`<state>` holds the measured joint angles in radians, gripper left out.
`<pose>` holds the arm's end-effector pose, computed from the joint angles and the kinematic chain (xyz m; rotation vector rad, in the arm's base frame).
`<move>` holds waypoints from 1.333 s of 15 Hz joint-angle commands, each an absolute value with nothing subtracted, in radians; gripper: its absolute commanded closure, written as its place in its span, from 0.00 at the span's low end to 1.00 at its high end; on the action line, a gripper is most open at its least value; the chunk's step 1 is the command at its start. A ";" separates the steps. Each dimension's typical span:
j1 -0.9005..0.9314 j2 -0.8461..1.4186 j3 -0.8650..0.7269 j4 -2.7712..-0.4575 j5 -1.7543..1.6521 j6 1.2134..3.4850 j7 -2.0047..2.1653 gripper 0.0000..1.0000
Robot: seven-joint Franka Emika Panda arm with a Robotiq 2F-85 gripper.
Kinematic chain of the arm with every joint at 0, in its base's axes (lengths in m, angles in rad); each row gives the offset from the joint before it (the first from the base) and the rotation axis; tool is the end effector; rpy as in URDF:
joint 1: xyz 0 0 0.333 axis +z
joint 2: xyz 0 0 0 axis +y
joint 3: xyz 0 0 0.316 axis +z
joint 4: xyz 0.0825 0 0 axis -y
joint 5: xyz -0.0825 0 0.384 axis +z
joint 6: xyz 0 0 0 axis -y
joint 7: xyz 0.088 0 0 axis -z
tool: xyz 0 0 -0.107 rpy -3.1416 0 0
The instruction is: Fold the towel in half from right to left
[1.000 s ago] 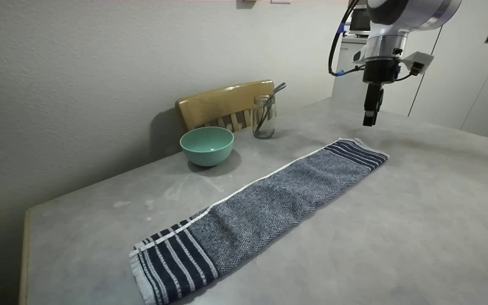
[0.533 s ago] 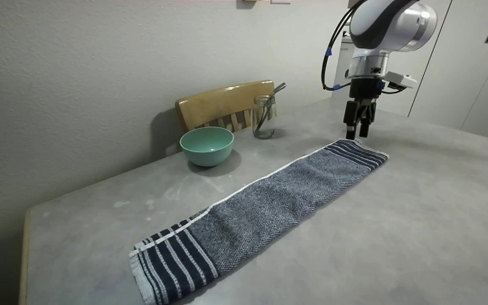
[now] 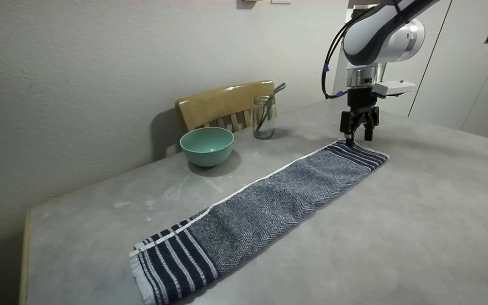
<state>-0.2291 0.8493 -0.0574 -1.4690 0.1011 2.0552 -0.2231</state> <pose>0.6620 -0.1835 0.1537 -3.0129 0.1636 0.3690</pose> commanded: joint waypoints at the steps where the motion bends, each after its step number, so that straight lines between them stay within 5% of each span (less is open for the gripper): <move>1: -0.238 0.867 -0.054 -1.445 0.091 2.035 -0.207 0.00; 11: -0.338 0.891 0.011 -1.476 0.277 2.099 -0.278 0.00; 12: -0.337 0.890 0.012 -1.472 0.274 2.094 -0.284 0.18; 20: -0.330 0.885 0.001 -1.452 0.251 2.072 -0.292 0.76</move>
<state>-0.3241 0.8733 -0.0058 -1.4592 0.2547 2.0658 -0.2700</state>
